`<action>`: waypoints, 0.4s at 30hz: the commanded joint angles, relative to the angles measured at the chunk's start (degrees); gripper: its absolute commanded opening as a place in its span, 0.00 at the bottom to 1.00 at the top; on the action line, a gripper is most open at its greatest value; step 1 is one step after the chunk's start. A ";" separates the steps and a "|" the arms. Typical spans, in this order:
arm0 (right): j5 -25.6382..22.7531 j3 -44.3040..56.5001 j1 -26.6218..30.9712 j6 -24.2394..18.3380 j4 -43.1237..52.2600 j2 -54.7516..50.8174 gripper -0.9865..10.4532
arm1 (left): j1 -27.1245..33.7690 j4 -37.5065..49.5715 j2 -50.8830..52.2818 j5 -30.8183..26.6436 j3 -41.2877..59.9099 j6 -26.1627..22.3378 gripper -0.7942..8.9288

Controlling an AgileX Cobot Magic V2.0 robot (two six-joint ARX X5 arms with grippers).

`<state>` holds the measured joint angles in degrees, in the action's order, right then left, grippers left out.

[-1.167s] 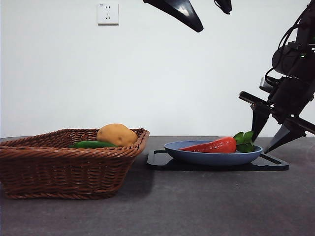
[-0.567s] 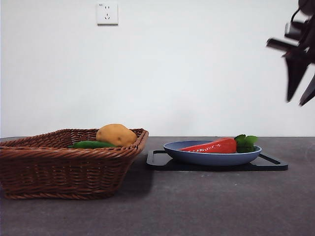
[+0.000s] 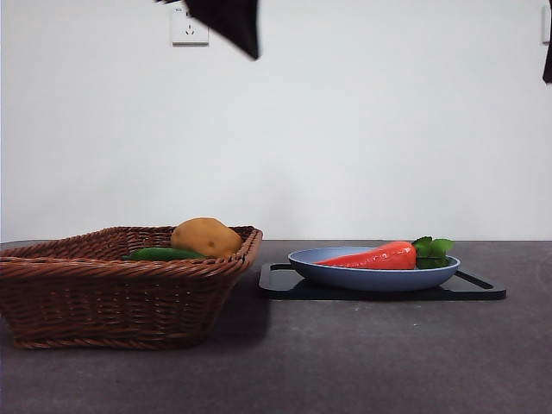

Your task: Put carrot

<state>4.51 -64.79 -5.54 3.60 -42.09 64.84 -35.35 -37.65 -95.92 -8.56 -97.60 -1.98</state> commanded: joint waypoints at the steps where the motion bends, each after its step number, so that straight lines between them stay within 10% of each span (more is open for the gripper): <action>1: 0.04 6.43 -2.40 0.02 6.08 -6.03 0.09 | 0.66 1.07 3.63 -0.17 2.60 -1.77 0.09; 12: -4.22 28.09 -16.20 4.44 16.41 -36.98 0.09 | 0.81 12.66 43.06 1.46 44.09 -0.74 0.09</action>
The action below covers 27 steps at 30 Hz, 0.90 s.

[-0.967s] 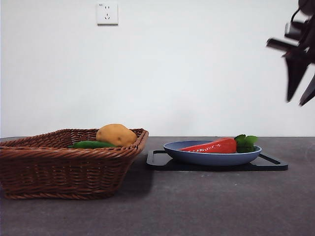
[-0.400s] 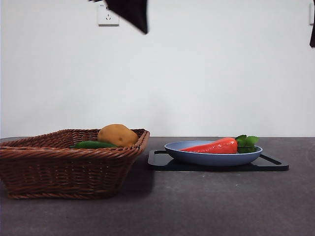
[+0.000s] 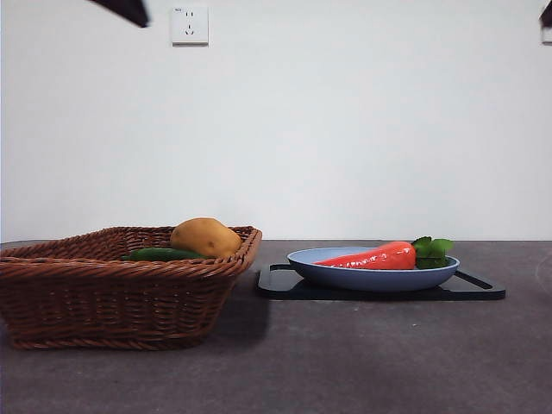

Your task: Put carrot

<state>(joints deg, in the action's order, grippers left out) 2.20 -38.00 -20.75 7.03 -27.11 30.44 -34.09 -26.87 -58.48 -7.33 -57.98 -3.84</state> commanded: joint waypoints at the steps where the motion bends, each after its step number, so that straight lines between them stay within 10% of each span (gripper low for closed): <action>1: -2.60 2.49 -1.53 1.05 2.64 -4.66 0.09 | -0.61 2.43 9.62 0.24 7.74 1.84 0.09; 7: -3.08 5.68 -2.34 1.05 6.73 -9.22 0.09 | -0.83 3.30 26.88 0.11 18.10 4.96 0.09; 27: -4.07 5.68 -2.29 1.05 6.73 -9.16 0.09 | 2.08 -5.88 34.71 -4.66 18.45 -0.81 0.09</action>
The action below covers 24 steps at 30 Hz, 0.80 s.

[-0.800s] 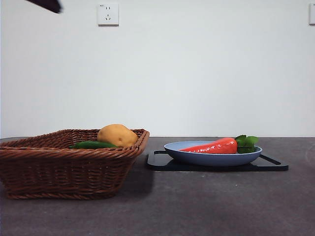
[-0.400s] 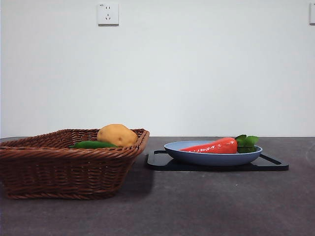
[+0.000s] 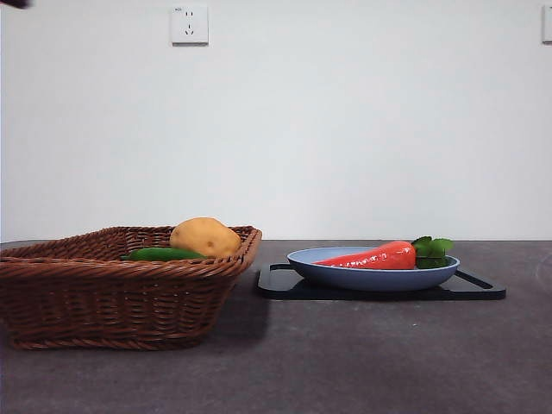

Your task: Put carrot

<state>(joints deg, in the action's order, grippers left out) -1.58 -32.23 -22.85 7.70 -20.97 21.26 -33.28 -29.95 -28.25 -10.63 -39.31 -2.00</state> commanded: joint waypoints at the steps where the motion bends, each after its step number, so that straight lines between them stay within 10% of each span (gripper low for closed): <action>1: -0.31 -0.09 -0.20 0.37 0.59 0.02 0.09 | 2.45 -3.21 6.86 -1.33 0.39 -2.64 0.09; 13: -0.33 -0.09 -0.20 0.37 0.59 0.02 0.09 | 25.38 14.27 24.13 -1.03 20.46 -3.04 0.09; 24: -0.31 -0.09 -0.20 0.37 0.59 0.02 0.09 | 32.06 18.60 24.37 -0.96 30.97 -2.14 0.09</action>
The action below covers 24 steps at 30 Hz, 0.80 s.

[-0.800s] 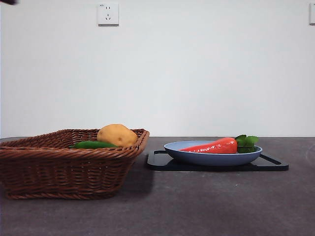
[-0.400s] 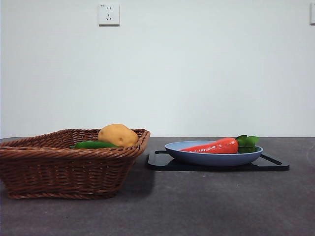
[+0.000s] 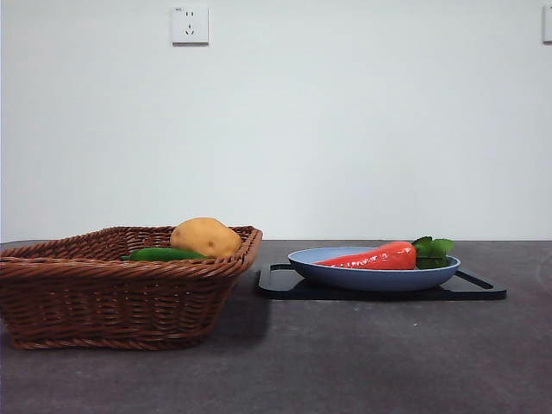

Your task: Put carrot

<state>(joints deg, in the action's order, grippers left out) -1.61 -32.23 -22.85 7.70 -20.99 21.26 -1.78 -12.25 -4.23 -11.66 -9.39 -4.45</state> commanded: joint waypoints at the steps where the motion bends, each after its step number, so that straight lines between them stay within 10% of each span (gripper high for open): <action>1: -0.26 -0.09 -0.20 0.37 0.61 0.02 0.09 | 0.83 1.09 0.48 0.11 1.68 0.31 0.09; 24: -0.28 -0.09 -0.20 0.37 0.61 0.00 0.09 | 5.99 2.40 4.15 6.08 8.98 3.96 0.09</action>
<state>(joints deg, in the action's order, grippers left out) -1.61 -32.23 -22.85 7.70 -20.97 21.26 4.01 -10.22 -0.27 -5.93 -1.02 -1.56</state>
